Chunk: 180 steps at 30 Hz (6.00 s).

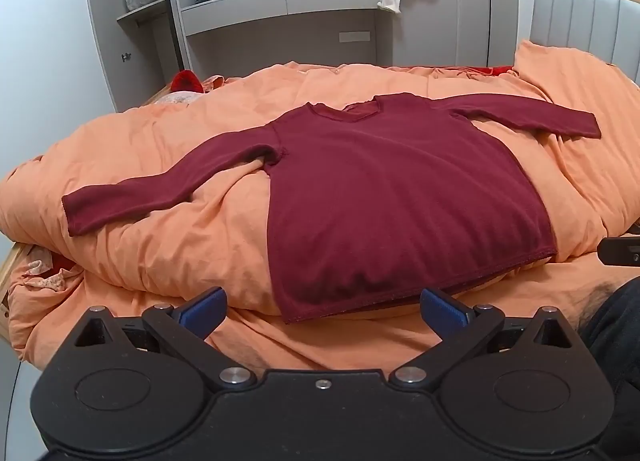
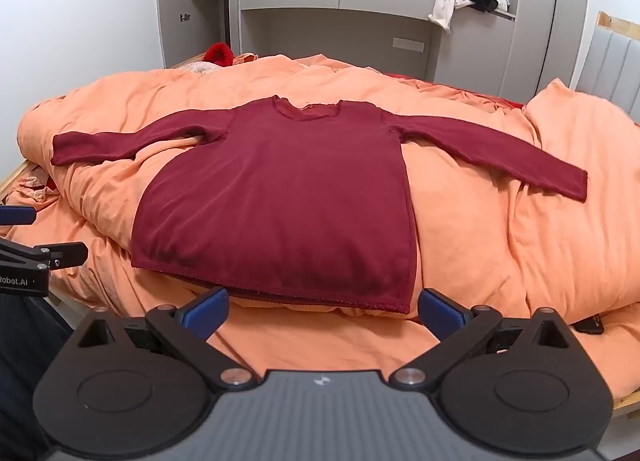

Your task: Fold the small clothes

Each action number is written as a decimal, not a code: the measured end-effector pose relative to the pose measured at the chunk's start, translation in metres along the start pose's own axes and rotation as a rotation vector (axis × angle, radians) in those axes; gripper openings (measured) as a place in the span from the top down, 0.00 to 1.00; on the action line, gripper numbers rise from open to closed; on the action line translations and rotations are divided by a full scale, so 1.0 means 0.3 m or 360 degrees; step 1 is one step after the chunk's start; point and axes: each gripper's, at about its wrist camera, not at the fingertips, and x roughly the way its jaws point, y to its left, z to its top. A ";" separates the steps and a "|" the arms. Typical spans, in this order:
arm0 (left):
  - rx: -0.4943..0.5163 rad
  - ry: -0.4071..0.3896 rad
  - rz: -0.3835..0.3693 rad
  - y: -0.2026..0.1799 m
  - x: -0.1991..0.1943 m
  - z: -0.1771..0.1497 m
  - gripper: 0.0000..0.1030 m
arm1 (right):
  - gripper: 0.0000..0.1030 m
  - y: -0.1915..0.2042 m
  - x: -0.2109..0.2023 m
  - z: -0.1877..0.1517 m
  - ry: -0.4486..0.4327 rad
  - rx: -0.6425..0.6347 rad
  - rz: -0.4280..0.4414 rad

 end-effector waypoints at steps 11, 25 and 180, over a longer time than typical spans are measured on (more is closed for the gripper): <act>-0.0025 0.0010 0.0021 0.012 0.014 0.005 0.00 | 0.00 0.008 0.009 0.003 0.0006 -0.0020 -0.0012; -0.0013 -0.0006 0.0022 0.014 0.018 0.026 0.00 | 0.00 0.011 0.010 0.012 0.0002 -0.0039 -0.0010; -0.0539 -0.0148 0.0299 0.565 0.500 0.225 0.00 | 0.59 0.686 1.467 0.836 -0.0030 -0.0474 0.0291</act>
